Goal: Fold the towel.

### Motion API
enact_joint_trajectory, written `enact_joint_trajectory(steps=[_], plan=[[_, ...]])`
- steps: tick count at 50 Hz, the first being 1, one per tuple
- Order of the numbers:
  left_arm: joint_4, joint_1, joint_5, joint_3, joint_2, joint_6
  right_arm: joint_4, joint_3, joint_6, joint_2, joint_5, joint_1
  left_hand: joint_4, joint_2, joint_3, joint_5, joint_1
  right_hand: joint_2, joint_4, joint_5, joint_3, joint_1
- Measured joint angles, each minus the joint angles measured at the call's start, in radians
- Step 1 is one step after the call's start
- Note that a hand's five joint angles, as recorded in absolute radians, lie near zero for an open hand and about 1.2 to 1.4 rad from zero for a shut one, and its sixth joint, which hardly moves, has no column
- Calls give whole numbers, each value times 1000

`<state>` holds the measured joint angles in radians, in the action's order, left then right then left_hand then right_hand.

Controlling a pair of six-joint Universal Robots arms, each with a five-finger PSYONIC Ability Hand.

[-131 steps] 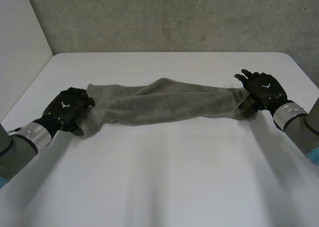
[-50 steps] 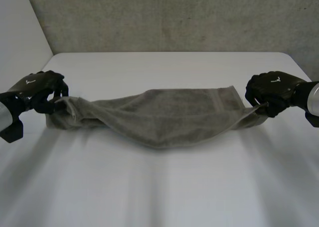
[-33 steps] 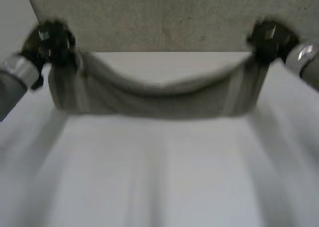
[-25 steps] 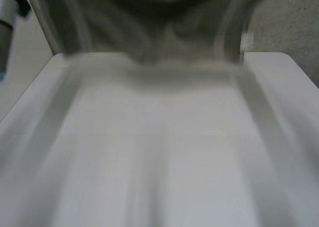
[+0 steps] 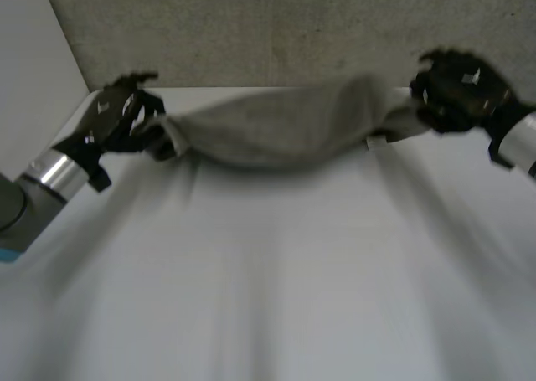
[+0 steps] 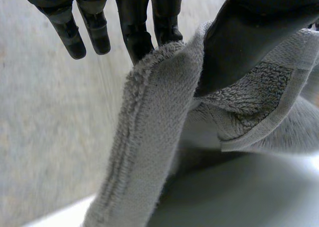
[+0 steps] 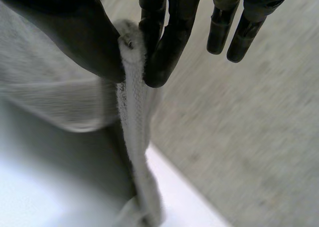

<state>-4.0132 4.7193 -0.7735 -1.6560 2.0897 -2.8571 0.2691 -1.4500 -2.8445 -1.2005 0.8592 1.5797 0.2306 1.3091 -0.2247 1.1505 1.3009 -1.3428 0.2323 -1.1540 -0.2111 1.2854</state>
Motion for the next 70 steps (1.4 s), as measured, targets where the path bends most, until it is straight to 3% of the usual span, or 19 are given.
enact_joint_trajectory(steps=[7, 17, 19, 22, 23, 27, 44, 58, 70], plan=[[62, 54, 84, -25, 39, -117, -32, -99, 188, 55, -5, -25, 0, 0, 0, 0, 0, 0, 0, 0, 0, 0], [162, 56, 106, -19, -4, -156, -113, -86, 241, 53, 3, -34, 0, 0, 0, 0, 0, 0, 0, 0, 0, 0], [167, 55, 106, -24, -15, -156, -117, -83, 236, 48, 4, -33, 0, -126, 0, -133, -138, 0, 0, 0, 0, 0], [174, 52, 105, -34, -33, -159, -120, -81, 229, 41, 5, -29, 0, -627, 0, -626, -612, 0, 0, 0, 0, 0], [176, 51, 105, -36, -35, -161, -120, -80, 228, 40, 5, -28, 0, -704, 0, -723, -702, 0, 0, 0, 0, 0], [190, 49, 104, -56, -50, -186, -120, -82, 224, 37, 7, -22, 0, -858, 0, -902, -820, 0, 0, 0, 0, 0], [342, 70, 110, -204, -117, -581, -119, -91, 204, 38, 8, -21, 0, -861, 0, -900, -820, 0, 0, 0, 0, 0], [337, 76, 171, -315, -225, -609, -120, -99, 205, 42, 8, -17, 0, -799, 0, -798, -818, 0, 0, 0, 0, 0], [323, 43, 167, -334, -236, -643, -144, -101, 207, 45, 7, -17, 0, -798, 0, -798, -818, 0, 0, 0, 0, 0]])
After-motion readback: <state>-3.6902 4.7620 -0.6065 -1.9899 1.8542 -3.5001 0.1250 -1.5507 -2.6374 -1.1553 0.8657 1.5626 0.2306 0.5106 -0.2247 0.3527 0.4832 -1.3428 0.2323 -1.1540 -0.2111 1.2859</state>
